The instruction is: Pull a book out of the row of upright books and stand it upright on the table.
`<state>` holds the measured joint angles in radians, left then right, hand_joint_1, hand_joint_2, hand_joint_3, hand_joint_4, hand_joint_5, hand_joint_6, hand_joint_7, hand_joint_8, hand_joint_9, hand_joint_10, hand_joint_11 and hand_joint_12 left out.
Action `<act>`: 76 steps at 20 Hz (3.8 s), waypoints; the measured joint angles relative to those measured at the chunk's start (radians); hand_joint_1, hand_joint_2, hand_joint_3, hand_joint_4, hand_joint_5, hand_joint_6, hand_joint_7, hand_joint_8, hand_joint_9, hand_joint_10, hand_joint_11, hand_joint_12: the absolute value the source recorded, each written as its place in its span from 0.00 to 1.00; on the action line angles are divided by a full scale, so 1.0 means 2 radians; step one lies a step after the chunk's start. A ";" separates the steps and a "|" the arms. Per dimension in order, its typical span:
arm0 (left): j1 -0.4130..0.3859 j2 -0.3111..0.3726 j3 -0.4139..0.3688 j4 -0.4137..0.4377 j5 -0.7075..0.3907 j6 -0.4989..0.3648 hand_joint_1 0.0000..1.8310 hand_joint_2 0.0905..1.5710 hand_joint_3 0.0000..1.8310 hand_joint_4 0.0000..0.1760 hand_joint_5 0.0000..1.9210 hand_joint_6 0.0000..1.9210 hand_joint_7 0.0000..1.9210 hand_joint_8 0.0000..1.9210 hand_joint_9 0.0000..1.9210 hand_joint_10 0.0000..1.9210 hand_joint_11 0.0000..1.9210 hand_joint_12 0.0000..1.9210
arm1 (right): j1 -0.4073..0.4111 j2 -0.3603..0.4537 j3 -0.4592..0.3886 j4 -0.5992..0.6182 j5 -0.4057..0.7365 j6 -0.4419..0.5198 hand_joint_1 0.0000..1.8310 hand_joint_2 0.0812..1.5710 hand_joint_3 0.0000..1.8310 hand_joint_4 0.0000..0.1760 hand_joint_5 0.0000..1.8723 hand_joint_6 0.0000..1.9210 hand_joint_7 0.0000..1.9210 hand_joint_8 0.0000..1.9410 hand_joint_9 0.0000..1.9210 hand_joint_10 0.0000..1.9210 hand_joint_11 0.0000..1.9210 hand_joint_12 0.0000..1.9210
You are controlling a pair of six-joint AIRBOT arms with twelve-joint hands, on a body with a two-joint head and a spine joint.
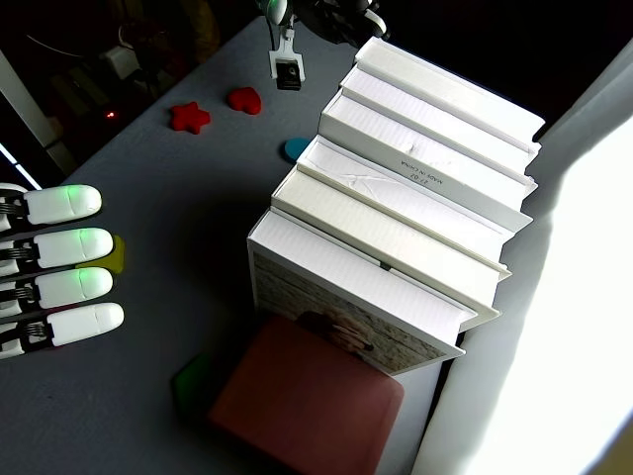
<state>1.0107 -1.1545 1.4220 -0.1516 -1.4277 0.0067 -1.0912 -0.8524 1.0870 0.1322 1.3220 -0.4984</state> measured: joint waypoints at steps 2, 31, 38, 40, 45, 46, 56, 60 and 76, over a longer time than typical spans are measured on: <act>0.002 0.000 0.000 -0.003 0.000 0.000 0.22 0.88 0.00 0.00 0.06 0.00 0.02 0.00 0.02 0.00 0.00 0.22 | 0.000 0.000 0.000 0.000 0.000 0.000 0.39 0.85 0.00 0.00 0.00 0.00 0.00 0.00 0.01 0.03 0.00 0.47; 0.008 0.000 0.002 -0.013 0.008 0.002 0.20 0.85 0.00 0.15 0.09 0.00 0.02 0.00 0.01 0.00 0.00 0.21 | 0.339 -0.105 0.120 -0.190 -0.388 -0.061 0.12 0.88 0.00 0.00 0.25 0.09 0.00 0.00 0.00 0.00 0.00 0.00; 0.011 0.000 0.002 -0.013 0.011 0.002 0.18 0.85 0.00 0.23 0.09 0.00 0.03 0.00 0.01 0.00 0.00 0.21 | 0.343 -0.110 0.110 -0.193 -0.382 -0.064 0.06 0.89 0.00 0.00 0.29 0.37 0.03 0.00 0.00 0.00 0.00 0.00; 0.011 0.000 0.002 -0.012 0.010 0.002 0.18 0.85 0.00 0.28 0.09 0.00 0.02 0.00 0.01 0.00 0.00 0.21 | 0.340 -0.101 0.090 -0.198 -0.366 -0.064 0.11 0.88 0.00 0.00 0.30 0.40 0.05 0.00 0.00 0.00 0.00 0.00; 0.016 0.000 0.002 -0.018 0.004 0.002 0.18 0.85 0.00 0.27 0.08 0.00 0.01 0.00 0.00 0.00 0.00 0.18 | 0.299 -0.062 0.043 -0.212 -0.300 -0.064 0.15 0.88 0.00 0.00 0.31 0.41 0.06 0.00 0.00 0.00 0.00 0.00; 0.018 0.000 0.002 -0.019 0.001 0.002 0.19 0.85 0.00 0.23 0.09 0.00 0.02 0.00 0.01 0.00 0.00 0.24 | 0.290 -0.057 0.038 -0.212 -0.291 -0.064 0.35 0.88 0.00 0.59 0.28 0.78 0.06 0.00 0.00 0.00 0.00 0.00; 0.027 0.000 0.000 -0.028 -0.004 0.002 0.17 0.85 0.00 0.30 0.09 0.00 0.02 0.00 0.01 0.00 0.00 0.26 | 0.209 -0.027 -0.001 -0.222 -0.194 -0.039 0.10 0.92 0.00 0.00 0.37 0.18 0.07 0.00 0.00 0.00 0.00 0.00; 0.027 0.000 0.000 -0.031 -0.004 0.002 0.18 0.85 0.00 0.26 0.09 0.00 0.03 0.00 0.01 0.00 0.00 0.25 | 0.209 -0.025 -0.002 -0.231 -0.184 -0.031 0.11 0.93 0.00 0.00 0.20 0.11 0.02 0.00 0.00 0.00 0.00 0.00; 0.028 -0.001 0.004 -0.037 -0.004 0.002 0.16 0.86 0.00 0.14 0.10 0.00 0.06 0.00 0.05 0.00 0.00 0.44 | 0.432 0.001 -0.022 -0.511 -0.381 -0.004 0.63 0.66 0.00 0.45 0.00 0.00 0.00 0.00 0.00 0.00 0.00 0.00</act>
<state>1.0668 -1.1557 1.4296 -0.2264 -1.4364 0.0101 -0.2272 -0.8505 1.0435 -0.8898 0.5594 -0.5056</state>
